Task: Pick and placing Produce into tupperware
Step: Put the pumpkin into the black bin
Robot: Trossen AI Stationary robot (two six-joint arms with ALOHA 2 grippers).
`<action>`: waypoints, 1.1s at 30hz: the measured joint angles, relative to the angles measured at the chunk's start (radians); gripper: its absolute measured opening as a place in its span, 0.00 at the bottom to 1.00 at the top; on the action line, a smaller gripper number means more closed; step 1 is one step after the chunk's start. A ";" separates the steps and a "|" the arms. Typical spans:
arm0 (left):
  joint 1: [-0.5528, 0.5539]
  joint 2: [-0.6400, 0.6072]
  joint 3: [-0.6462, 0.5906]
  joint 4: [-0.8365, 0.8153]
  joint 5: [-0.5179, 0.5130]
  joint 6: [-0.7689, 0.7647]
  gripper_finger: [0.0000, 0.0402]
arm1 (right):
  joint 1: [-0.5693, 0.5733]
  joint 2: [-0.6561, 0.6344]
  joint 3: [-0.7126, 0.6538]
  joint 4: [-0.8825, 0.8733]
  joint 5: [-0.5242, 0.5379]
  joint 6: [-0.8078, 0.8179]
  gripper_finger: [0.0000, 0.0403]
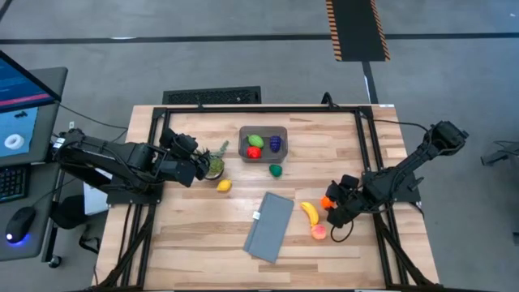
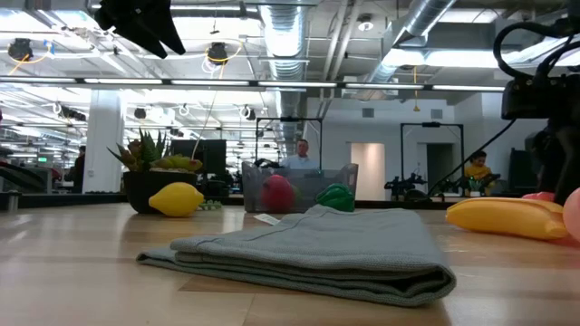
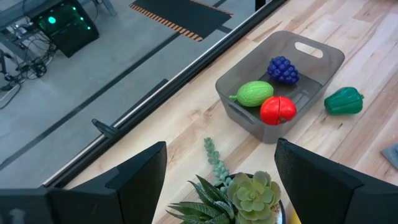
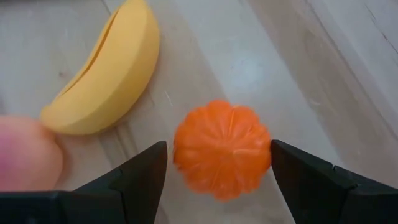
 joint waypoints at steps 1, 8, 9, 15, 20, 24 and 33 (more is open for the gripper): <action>0.000 0.000 0.000 0.000 0.000 0.000 0.72 | 0.000 0.000 0.000 0.000 -0.004 0.000 0.76; 0.000 0.000 0.000 0.001 0.001 -0.005 0.72 | 0.003 0.000 0.000 0.000 -0.032 0.007 0.76; 0.000 0.000 0.000 0.001 0.001 -0.005 0.72 | 0.003 0.000 0.000 0.000 -0.036 0.007 0.76; 0.000 0.000 0.000 0.001 0.001 -0.005 0.72 | 0.003 0.000 0.000 0.000 -0.039 0.007 0.75; 0.000 0.000 0.000 0.001 0.001 -0.005 0.72 | 0.003 0.000 0.000 0.000 -0.036 0.005 0.75; 0.000 0.000 0.000 0.001 0.002 -0.005 0.72 | 0.003 0.000 0.000 0.003 -0.010 0.000 0.75; 0.000 0.000 0.000 0.001 0.002 -0.005 0.72 | 0.003 0.009 -0.001 0.004 0.011 -0.019 0.77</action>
